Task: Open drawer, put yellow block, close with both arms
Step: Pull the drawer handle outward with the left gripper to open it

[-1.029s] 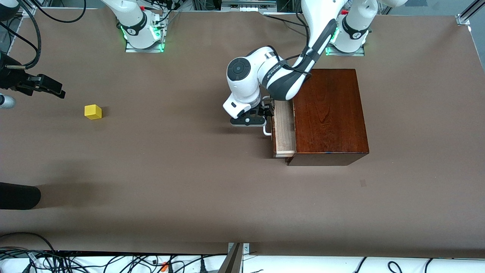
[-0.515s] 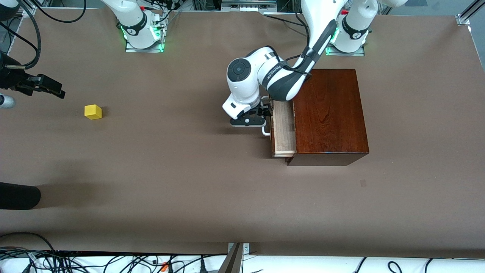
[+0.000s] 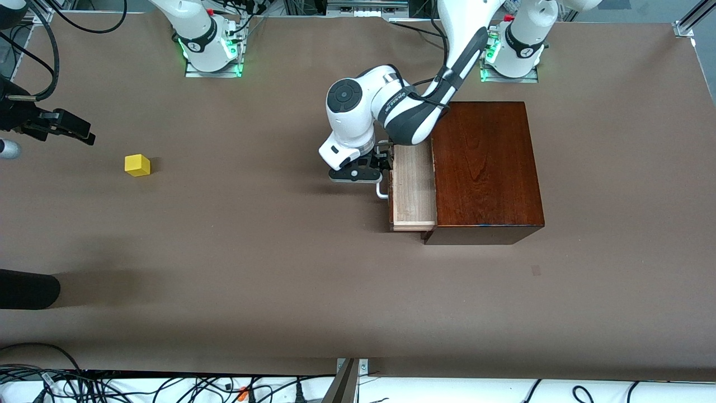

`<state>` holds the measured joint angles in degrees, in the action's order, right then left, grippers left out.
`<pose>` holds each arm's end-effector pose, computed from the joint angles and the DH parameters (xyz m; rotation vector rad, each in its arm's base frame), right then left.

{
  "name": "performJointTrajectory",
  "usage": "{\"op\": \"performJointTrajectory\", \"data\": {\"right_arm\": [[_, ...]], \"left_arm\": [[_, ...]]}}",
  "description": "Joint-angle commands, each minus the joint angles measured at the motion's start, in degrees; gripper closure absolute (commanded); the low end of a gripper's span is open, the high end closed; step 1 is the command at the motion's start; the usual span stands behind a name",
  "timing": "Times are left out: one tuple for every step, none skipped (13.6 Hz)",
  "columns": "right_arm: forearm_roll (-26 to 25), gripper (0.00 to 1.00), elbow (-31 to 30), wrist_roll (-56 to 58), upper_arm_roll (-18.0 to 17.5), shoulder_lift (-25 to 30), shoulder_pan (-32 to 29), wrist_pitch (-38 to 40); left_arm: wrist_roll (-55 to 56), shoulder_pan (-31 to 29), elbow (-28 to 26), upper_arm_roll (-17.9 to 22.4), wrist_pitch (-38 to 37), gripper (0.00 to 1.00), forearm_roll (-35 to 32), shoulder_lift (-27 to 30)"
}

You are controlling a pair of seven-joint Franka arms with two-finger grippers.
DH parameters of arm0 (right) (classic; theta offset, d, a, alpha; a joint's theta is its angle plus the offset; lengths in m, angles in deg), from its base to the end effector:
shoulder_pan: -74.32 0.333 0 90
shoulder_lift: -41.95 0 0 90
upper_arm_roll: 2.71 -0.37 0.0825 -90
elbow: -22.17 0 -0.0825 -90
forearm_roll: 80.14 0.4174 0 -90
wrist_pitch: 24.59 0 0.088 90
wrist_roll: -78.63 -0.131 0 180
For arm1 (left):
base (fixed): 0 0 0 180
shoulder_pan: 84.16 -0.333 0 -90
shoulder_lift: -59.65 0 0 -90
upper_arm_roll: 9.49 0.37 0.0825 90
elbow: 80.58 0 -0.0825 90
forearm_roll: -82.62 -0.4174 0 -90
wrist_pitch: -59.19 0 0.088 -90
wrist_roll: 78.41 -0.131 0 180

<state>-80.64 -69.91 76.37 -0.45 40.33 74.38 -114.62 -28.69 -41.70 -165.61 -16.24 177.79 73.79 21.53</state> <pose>0.5937 -0.0236 0.6196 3.1278 -0.1214 -0.1002 0.5201 -0.5623 0.2791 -3.0464 0.0727 0.0047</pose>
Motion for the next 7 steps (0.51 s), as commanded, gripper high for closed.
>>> {"op": "performJointTrajectory", "data": {"right_arm": [[-0.64, 0.0, -1.08, 0.5, 0.29, 1.18, -0.77, -0.67], [-0.64, 0.0, -1.17, 1.55, 1.43, 1.18, -0.68, -0.67], [-0.64, 0.0, -1.69, 3.21, 2.48, 1.18, -0.77, -0.76], [-0.64, 0.0, -1.7, 4.97, 3.97, 1.27, -0.68, -0.67], [-0.73, 0.0, -1.87, 8.03, 5.73, 1.27, -0.68, -0.67], [-0.64, 0.0, -2.05, 12.24, 8.01, 1.27, -0.68, -0.76], [-0.64, 0.0, -2.75, 14.72, 9.94, 1.44, -0.68, -0.85]], "left_arm": [[-0.59, 1.05, 3.29, 0.24, -3.34, 0.0, 1.71, -1.44], [-0.59, 0.96, 3.47, 0.24, -5.28, 0.0, 0.84, -0.65], [-0.68, 0.7, 3.56, 0.24, -7.04, 0.0, 0.22, 0.49], [-0.76, 0.44, 4.25, 0.24, -8.71, 0.0, 0.21, 1.72], [-0.85, 0.0, 5.39, 0.24, -10.56, 0.0, 0.21, 2.16], [-1.29, -0.01, 7.14, 0.24, -13.53, 0.0, 0.3, 2.52], [-1.73, -0.09, 9.34, 0.15, -16.7, 0.0, 0.39, 2.69]]}}
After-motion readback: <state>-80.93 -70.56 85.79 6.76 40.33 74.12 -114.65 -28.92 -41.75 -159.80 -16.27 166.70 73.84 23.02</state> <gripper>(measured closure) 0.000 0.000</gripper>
